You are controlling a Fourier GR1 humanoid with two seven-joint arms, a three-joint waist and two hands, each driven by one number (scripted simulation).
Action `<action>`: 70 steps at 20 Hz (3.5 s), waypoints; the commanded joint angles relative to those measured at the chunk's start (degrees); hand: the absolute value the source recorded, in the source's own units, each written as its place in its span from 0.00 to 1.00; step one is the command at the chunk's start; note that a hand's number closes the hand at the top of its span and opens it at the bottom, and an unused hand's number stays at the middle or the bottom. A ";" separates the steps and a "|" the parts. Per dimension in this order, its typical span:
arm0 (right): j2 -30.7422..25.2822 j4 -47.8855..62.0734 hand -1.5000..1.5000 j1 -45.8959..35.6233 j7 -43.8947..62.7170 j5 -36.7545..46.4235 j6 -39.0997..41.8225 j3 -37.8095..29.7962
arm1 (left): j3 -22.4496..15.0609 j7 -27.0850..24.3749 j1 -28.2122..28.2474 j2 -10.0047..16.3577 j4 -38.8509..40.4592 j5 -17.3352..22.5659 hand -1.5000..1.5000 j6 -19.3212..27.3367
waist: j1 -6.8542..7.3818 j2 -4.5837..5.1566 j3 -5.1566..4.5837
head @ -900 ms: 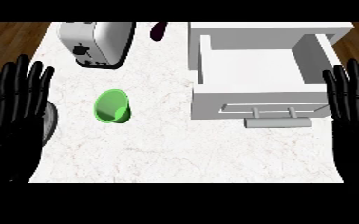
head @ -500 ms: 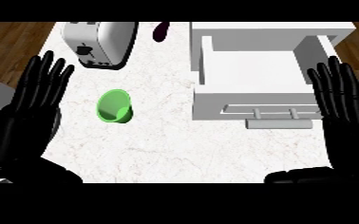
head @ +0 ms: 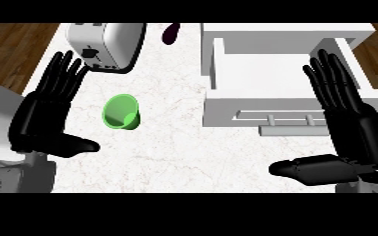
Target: Pick up the cup, place it into the drawer and close the drawer
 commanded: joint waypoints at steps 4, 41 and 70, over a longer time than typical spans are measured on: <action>0.66 6.34 0.00 -3.19 -4.29 0.78 1.60 -0.91 | 1.81 -3.90 -5.65 0.81 14.52 -3.65 0.00 -0.73 | -0.10 -0.03 0.02; -2.45 5.20 0.00 -7.29 0.33 -3.39 5.89 -6.74 | 7.05 -54.53 -22.37 4.06 84.30 -21.07 0.00 -3.36 | -1.75 0.52 -0.17; -3.12 7.16 0.00 -11.26 2.88 -3.57 5.07 -7.79 | 9.46 -70.10 -19.29 -2.66 80.08 -22.09 1.00 15.24 | -1.60 0.73 -0.24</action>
